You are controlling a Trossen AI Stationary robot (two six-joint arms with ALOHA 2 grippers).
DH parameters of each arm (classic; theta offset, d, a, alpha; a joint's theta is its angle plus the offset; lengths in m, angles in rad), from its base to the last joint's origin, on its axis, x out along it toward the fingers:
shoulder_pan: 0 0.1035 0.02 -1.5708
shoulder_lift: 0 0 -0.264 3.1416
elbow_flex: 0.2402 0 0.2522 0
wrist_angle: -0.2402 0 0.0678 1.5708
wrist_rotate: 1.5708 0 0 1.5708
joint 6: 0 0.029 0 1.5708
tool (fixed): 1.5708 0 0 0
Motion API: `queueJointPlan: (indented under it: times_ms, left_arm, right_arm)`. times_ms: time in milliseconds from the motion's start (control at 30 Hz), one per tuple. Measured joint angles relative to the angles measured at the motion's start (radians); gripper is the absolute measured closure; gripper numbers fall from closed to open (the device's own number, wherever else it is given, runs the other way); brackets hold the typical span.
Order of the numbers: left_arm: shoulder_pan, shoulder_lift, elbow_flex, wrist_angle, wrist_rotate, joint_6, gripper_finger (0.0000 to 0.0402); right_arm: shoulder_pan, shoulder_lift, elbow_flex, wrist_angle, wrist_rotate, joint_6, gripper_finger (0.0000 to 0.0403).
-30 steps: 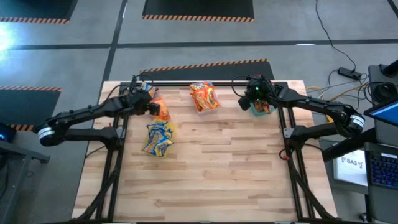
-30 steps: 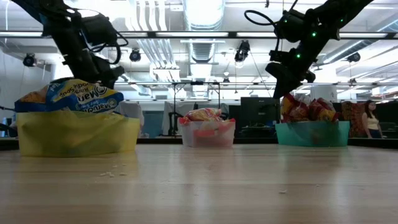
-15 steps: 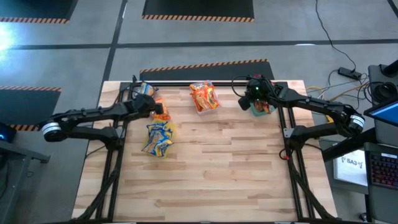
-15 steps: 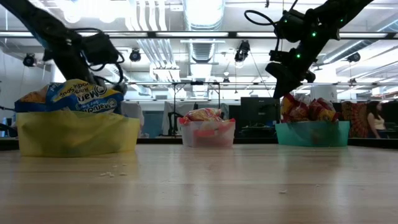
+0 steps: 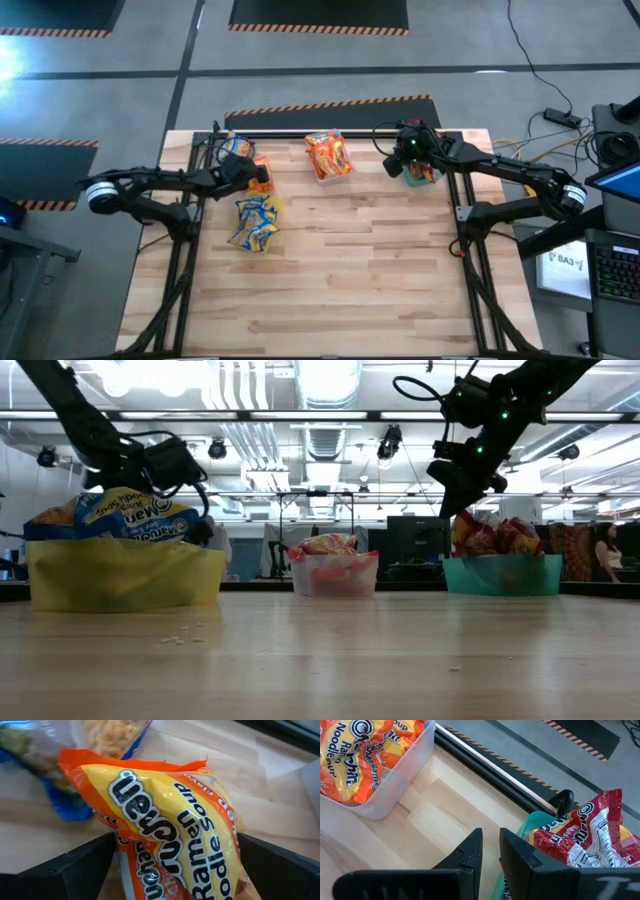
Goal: Sort Maruchan noodles
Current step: Put the orange noodle pack into the transparent bin
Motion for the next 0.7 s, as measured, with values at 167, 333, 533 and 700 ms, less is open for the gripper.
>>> queueJointPlan:
  times_ms: [167, 333, 533, 700]
  left_arm:
    - [0.002, 0.073, 0.008, 0.091, -0.021, 0.002, 0.0012]
    - [0.002, 0.121, 0.016, 0.136, -0.034, 0.048, 0.0045]
    - [0.002, 0.15, 0.035, 0.147, -0.006, 0.072, 0.0117]
    - [0.001, 0.15, 0.042, 0.172, 0.057, 0.107, 0.0184]
  right_arm:
    - [0.0, 0.0, 0.0, 0.0, 0.0, 0.0, 0.0346]
    - [0.0, 0.0, 0.0, 0.0, 0.0, 0.0, 0.0346]
    - [0.0, 0.0, 0.0, 0.0, 0.0, 0.0, 0.0346]
    - [0.0, 0.0, 0.0, 0.0, 0.0, 0.0, 0.0346]
